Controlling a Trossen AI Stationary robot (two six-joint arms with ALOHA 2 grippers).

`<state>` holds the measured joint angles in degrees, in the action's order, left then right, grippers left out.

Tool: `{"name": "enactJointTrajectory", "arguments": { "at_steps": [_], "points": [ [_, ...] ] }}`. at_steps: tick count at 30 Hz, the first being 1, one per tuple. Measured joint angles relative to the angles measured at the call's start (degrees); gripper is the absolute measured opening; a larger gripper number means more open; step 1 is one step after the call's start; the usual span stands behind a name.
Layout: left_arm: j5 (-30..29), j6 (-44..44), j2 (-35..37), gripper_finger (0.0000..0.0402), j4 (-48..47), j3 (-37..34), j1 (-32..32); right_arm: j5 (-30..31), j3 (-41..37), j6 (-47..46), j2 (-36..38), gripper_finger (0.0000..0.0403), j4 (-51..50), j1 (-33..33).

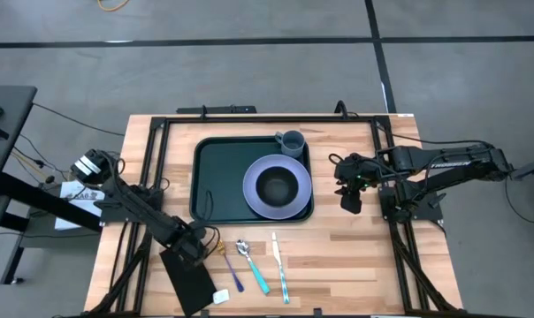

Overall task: Set up tray
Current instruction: Put the black napkin to the left of the purple plate on the black serving tray

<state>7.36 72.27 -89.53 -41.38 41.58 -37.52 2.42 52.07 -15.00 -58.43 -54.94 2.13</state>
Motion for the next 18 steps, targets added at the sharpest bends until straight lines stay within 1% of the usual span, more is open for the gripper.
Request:
{"name": "enactJointTrajectory", "arguments": {
  "at_steps": [4, 6, 9, 13, 14, 18],
  "points": [
    [-0.02, 0.01, -0.49, 0.0127, -0.05, 0.07, 0.00, -0.02, 0.02, 0.00, 0.00, 0.0138, 0.13, 0.00],
    [-0.14, 0.25, -0.44, 0.0120, -0.20, 0.05, 0.00, -0.02, 0.02, 0.00, 0.00, 0.0138, 0.13, 0.00],
    [-0.25, 0.57, -0.40, 0.0089, -0.42, 0.03, 0.00, -0.02, 0.02, 0.00, 0.00, 0.0138, 0.13, 0.00],
    [-0.20, 2.23, -0.40, 0.0024, -0.07, -0.02, -0.02, -0.03, 0.02, 0.00, 0.00, 0.0138, 0.13, 0.00],
    [-0.22, 2.64, -0.40, 0.0013, -0.05, -0.02, -0.02, -0.03, 0.02, 0.00, 0.00, 0.0138, 0.13, 0.00],
    [-0.48, 3.18, -0.40, 0.0009, -0.23, 0.12, -0.03, -0.01, 0.02, 0.00, 0.00, 0.0138, 0.13, 0.00]
  ]
}}
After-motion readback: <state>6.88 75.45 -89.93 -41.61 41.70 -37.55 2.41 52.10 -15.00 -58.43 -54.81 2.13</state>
